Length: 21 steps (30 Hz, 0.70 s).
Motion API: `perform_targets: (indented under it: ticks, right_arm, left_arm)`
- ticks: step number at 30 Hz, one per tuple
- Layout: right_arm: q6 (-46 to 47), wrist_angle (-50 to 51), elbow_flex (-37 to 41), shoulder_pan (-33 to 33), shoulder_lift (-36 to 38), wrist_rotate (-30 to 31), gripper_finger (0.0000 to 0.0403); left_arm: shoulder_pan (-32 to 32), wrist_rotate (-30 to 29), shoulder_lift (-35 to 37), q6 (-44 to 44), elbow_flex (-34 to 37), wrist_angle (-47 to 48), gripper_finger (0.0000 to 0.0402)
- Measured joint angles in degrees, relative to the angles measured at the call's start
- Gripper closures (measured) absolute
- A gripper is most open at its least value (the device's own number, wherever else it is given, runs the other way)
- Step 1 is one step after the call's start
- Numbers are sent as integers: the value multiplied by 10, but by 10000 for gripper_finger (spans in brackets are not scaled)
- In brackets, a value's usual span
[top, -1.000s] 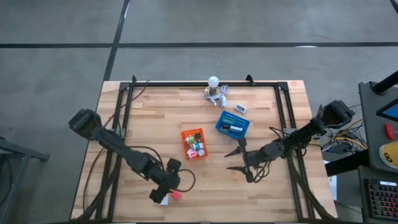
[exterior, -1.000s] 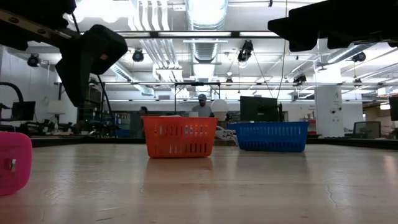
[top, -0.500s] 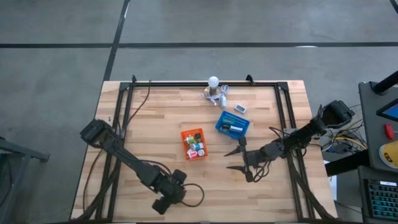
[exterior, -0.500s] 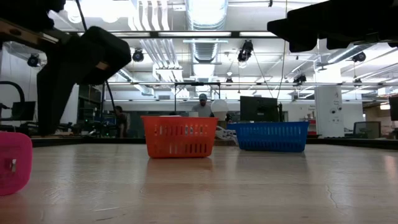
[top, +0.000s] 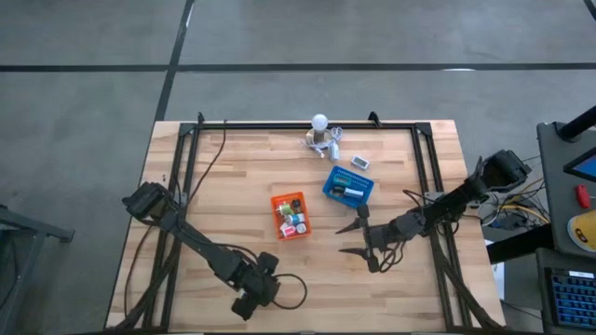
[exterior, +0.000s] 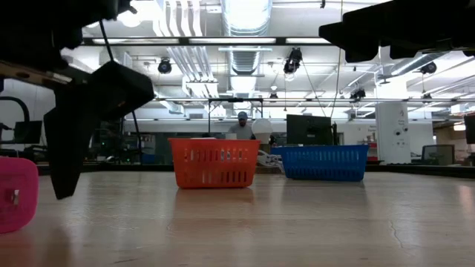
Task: Pick & Place Office items
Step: Put the pink charger adapter into the orange bin
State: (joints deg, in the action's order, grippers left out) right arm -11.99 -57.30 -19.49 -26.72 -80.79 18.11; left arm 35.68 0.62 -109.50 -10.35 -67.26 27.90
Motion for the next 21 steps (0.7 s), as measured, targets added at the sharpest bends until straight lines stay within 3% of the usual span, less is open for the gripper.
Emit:
perform_targets:
  ticks: [11,15,19,21]
  right_arm:
    - [0,0,0,0,0,0,177]
    - [0,0,0,0,0,0,177]
    - [0,0,0,0,0,0,177]
    - [0,0,0,0,0,0,177]
  left_arm:
    - [1,-4,-19,-42,0,-4,128]
    - [1,-6,-19,-64,0,-6,176]
    - [4,-11,-19,-66,0,-7,253]
    - [7,-11,-19,-60,1,-10,257]
